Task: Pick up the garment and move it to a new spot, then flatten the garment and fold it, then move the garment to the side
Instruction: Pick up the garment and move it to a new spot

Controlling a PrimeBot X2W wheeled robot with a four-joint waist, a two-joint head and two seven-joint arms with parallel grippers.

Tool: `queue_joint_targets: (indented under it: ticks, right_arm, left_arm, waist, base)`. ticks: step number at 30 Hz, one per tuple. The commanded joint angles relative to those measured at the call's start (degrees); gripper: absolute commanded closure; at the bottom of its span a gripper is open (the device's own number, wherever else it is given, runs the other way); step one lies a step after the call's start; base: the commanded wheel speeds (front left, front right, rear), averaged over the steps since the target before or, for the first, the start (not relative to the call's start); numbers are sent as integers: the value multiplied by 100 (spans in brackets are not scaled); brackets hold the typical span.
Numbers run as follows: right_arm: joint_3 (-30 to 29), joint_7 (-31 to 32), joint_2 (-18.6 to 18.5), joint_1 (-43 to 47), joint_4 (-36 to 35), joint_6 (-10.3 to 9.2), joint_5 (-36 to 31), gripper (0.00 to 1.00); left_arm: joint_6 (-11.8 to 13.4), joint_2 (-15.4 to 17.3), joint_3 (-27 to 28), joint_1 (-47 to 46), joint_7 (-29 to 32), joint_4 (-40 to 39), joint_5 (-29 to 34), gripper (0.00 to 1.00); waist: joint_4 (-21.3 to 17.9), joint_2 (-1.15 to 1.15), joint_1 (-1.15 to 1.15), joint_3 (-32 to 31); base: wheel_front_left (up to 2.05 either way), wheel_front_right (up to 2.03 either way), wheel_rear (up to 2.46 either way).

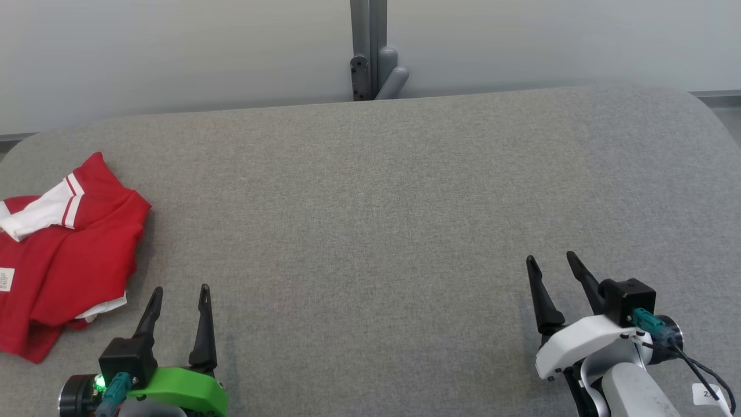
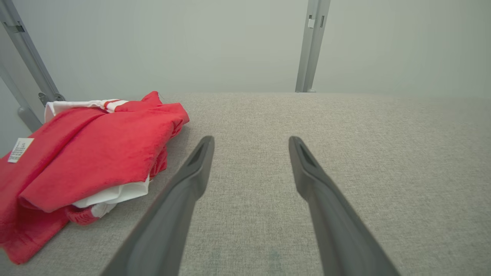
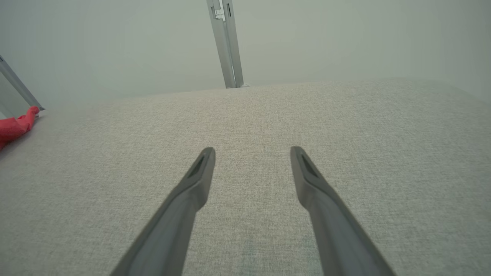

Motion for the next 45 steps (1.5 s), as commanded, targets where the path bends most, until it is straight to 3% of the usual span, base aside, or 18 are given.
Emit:
queue_joint_targets:
  ticks: [1, 7, 19, 28, 32, 36, 41, 45]
  right_arm:
    - [5, -49, -38, -42, -15, 2, -93, 0]
    - [73, -66, -95, -53, -51, 1, -234, 0]
    - [639, -66, -88, -243, 42, 1, -76, 0]
    - [891, -66, -85, -392, 116, 1, -53, 0]
    - [819, -66, -209, -430, 144, 1, -32, 0]
    - [758, -66, -328, -437, 154, 1, -59, 0]
    - [774, -66, -467, -566, 144, 1, -95, 0]
    - [756, -66, -546, -608, 122, 1, -123, 0]
  left_arm:
    - [24, 41, -15, 70, -29, -16, 108, 0]
    - [126, 42, -34, -33, -49, 7, 110, 0]
    - [262, 38, 230, 236, -48, 257, 15, 0]
    - [107, 57, 520, -65, -48, 398, -319, 0]
    - [16, 324, 774, -499, -48, 490, -485, 0]
    - [-26, 880, 703, -1223, -48, 836, -616, 0]
    - [-30, 1823, -180, -2242, 122, 1432, -1173, 0]
    - [-31, 2238, -816, -2719, 366, 1730, -1794, 0]
  waist:
    - [15, 0, 0, 10]
    - [369, 0, 0, 129]
    - [2012, 0, 0, 183]
    - [2268, 0, 0, 408]
    - [2173, 0, 0, 621]
    - [2024, 0, 0, 831]
    - [1751, 0, 0, 1144]
    - [1588, 0, 0, 1313]
  base:
    - [0, 0, 0]
    - [0, 0, 0]
    - [0, 0, 0]
    - [0, 0, 0]
    - [0, 0, 0]
    - [0, 0, 0]
    - [0, 0, 0]
    - [0, 0, 0]
